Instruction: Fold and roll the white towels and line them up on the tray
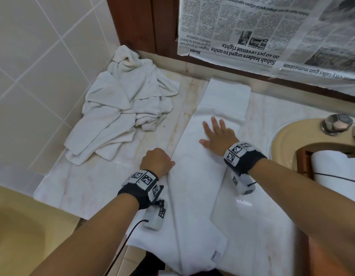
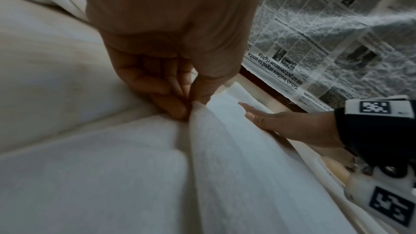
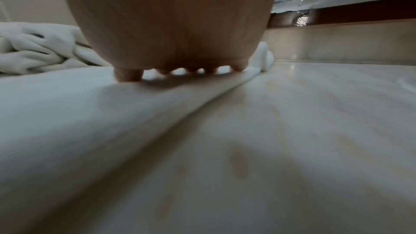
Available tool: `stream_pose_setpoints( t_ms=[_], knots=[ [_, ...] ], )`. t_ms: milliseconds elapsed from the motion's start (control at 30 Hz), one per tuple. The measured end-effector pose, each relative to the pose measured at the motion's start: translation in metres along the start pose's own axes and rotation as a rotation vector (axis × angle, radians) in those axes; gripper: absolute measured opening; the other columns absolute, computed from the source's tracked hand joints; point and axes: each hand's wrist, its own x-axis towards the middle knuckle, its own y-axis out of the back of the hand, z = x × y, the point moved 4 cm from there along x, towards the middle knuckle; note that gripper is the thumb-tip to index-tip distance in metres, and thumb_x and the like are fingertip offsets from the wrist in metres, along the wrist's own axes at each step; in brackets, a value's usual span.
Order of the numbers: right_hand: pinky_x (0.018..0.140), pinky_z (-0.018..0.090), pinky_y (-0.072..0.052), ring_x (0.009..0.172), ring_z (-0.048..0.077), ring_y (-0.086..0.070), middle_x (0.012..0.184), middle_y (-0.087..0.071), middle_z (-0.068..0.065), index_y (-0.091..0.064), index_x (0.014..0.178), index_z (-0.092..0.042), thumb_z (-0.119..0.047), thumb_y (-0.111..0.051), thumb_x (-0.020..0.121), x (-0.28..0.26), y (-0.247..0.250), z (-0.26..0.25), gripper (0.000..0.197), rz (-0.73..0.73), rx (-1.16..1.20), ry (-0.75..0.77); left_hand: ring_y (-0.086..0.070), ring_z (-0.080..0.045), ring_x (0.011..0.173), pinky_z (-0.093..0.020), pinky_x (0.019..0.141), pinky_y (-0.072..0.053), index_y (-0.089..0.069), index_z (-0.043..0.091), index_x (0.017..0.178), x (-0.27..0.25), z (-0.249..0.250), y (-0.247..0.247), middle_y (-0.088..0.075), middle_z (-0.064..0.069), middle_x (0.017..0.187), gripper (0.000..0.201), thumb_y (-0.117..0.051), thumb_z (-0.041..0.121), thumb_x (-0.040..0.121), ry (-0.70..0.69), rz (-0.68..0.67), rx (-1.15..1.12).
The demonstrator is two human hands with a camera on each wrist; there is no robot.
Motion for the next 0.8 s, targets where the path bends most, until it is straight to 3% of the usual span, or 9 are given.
stream_pose_setpoints(
  t_ms=[133,233,433,633,800],
  knots=[
    [0.118,0.046,-0.003,0.147,0.027,0.016,0.159,0.023,0.002,0.008,0.153,-0.031,-0.065,-0.022,0.095,-0.042,-0.014,-0.045,0.073,-0.058,0.051,0.216,-0.067,-0.026,0.088,-0.033,0.084,-0.054,-0.059,0.023,0.066,0.002,-0.001,-0.002,-0.069,-0.004,0.091,0.020,-0.068,0.024,0.083,-0.002,-0.009,0.023],
    [0.118,0.045,-0.002,0.147,0.023,0.019,0.158,0.025,-0.002,0.009,0.153,-0.030,-0.067,-0.024,0.094,-0.068,-0.036,-0.051,0.077,-0.073,0.106,0.191,-0.066,-0.026,0.085,-0.033,0.079,-0.055,-0.067,0.016,0.077,0.006,-0.001,-0.005,-0.070,-0.005,0.089,0.008,-0.066,0.024,0.081,-0.014,-0.012,0.069],
    [0.118,0.042,0.002,0.145,0.020,0.025,0.155,0.030,-0.009,0.016,0.151,-0.032,-0.063,-0.022,0.096,-0.061,-0.047,-0.029,0.074,-0.010,0.112,0.174,-0.062,-0.029,0.092,-0.029,0.072,-0.048,-0.064,0.010,0.096,0.028,0.016,-0.005,-0.064,-0.009,0.104,0.023,-0.063,0.025,0.079,-0.061,-0.042,0.261],
    [0.118,0.047,0.005,0.145,0.019,0.025,0.154,0.032,-0.011,0.018,0.150,-0.035,-0.068,-0.016,0.094,-0.027,-0.033,0.003,0.073,-0.016,0.117,0.047,-0.054,-0.034,0.112,-0.035,0.082,-0.044,-0.051,0.009,0.119,0.043,0.063,-0.002,-0.054,-0.014,0.123,0.034,-0.055,0.027,0.091,-0.112,0.032,0.266],
    [0.117,0.047,0.007,0.144,0.018,0.026,0.154,0.033,-0.012,0.020,0.148,-0.037,-0.070,-0.015,0.092,-0.005,-0.020,0.022,0.074,-0.022,0.142,-0.012,-0.043,-0.030,0.122,-0.039,0.087,-0.042,-0.019,0.011,0.142,0.013,0.073,-0.040,-0.036,-0.010,0.137,0.075,-0.063,0.035,0.085,-0.165,0.017,0.184]
  ],
)
